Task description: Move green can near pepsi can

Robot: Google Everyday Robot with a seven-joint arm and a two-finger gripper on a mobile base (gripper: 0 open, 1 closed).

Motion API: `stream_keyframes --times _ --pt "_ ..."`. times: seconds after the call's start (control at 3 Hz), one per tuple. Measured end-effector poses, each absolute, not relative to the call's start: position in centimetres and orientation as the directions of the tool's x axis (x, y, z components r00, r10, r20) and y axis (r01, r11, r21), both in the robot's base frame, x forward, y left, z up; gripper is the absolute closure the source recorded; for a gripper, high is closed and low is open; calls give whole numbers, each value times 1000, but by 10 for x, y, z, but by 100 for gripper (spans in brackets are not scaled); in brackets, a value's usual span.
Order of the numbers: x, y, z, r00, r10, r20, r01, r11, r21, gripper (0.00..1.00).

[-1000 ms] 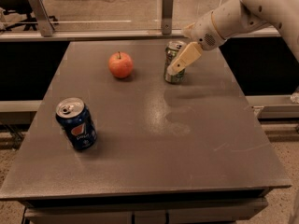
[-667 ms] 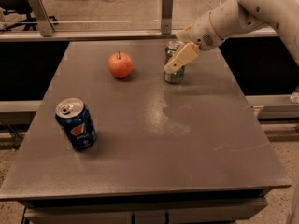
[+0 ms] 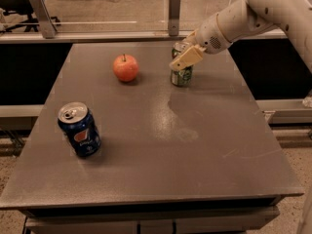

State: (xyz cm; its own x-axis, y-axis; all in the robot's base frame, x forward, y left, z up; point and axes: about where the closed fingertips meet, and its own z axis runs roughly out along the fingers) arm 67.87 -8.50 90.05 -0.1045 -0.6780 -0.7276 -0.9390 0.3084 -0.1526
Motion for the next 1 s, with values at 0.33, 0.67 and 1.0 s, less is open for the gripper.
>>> stream_keyframes --times 0.33,0.67,1.0 --pt "679 -83 898 -104 -678 -727 -941 305 -149 87" --pt "677 -77 901 -93 -674 -733 -948 285 -142 100" --pt "664 -61 930 -26 -649 -760 -958 234 -168 100"
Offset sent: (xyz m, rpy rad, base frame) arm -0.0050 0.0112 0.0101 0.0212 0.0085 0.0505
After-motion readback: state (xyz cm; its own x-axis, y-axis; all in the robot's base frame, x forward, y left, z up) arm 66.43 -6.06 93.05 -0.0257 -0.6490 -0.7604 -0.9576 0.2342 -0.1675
